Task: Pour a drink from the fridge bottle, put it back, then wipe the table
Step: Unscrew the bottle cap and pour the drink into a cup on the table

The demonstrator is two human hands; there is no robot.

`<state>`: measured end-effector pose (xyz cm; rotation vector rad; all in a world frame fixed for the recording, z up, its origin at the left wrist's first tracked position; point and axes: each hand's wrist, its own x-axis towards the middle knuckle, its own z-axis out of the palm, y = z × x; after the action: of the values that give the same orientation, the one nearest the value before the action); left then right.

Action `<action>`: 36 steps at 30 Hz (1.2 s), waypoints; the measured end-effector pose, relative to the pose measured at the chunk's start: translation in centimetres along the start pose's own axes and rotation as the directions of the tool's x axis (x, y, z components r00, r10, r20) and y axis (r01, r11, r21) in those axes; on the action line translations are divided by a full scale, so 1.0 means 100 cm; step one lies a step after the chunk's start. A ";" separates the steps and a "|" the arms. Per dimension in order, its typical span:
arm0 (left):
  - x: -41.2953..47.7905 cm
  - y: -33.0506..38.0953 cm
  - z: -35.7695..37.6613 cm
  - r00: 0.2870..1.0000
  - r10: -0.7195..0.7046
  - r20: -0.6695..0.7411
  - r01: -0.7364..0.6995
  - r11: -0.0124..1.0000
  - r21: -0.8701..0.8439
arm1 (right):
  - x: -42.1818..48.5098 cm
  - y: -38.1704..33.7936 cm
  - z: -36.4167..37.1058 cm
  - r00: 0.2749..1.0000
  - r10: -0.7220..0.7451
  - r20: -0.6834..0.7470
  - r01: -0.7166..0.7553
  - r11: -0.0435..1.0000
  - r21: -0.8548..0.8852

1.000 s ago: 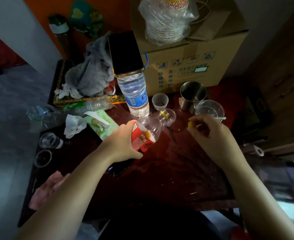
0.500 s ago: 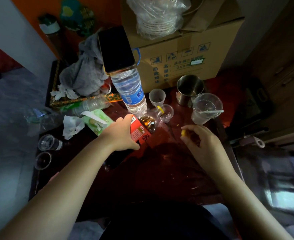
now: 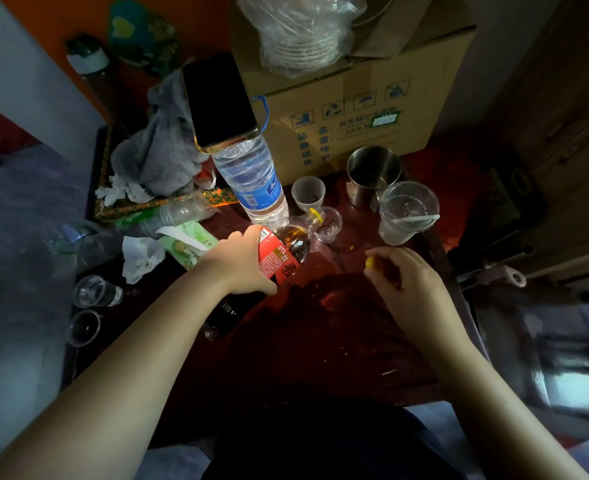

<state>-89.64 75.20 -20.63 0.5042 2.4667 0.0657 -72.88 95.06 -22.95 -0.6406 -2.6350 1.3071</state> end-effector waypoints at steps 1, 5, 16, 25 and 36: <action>0.000 0.000 0.000 1.000 -0.002 0.002 0.002 1.000 0.003 | 0.000 0.000 0.000 1.000 0.004 -0.002 -0.004 1.000 0.008; 0.001 0.002 -0.002 1.000 -0.015 0.005 0.014 1.000 0.026 | 0.000 0.001 0.000 1.000 0.003 0.009 -0.003 1.000 -0.001; 0.003 0.009 -0.005 0.999 -0.027 0.030 0.024 0.996 0.086 | 0.003 0.002 -0.002 1.000 0.000 -0.003 0.000 1.000 -0.007; 0.005 0.009 -0.006 0.998 -0.036 0.053 0.031 0.995 0.092 | 0.002 0.002 -0.005 1.000 0.010 0.005 -0.010 1.000 -0.017; -0.002 -0.004 0.004 0.998 -0.024 0.055 0.023 0.999 0.036 | 0.001 0.000 -0.004 1.000 -0.001 -0.004 0.001 1.000 -0.001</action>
<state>-89.38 74.72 -20.88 0.4856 2.4232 -0.0011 -72.89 95.41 -22.71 -0.6420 -2.6327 1.3027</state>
